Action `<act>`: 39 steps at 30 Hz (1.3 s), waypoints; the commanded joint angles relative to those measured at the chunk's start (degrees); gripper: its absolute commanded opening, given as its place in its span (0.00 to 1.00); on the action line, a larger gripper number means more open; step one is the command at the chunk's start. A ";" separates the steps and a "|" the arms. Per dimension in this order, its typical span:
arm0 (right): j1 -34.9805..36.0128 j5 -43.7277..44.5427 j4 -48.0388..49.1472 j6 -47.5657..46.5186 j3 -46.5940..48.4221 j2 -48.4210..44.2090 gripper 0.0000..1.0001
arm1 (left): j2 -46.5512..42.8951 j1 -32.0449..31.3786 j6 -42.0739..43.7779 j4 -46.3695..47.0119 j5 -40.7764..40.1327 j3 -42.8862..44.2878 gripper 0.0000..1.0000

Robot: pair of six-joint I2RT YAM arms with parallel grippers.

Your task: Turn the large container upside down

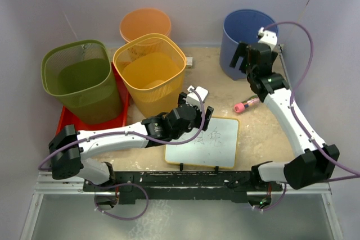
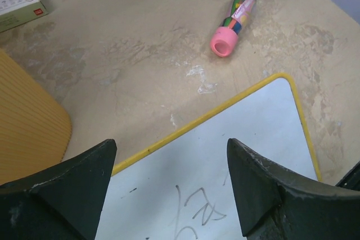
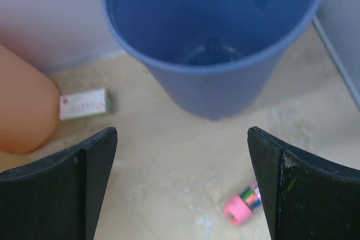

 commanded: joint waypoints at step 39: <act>-7.78 -29.73 -8.45 -13.80 22.99 14.53 0.99 | -1.60 -0.34 2.81 -4.69 -3.96 4.69 0.68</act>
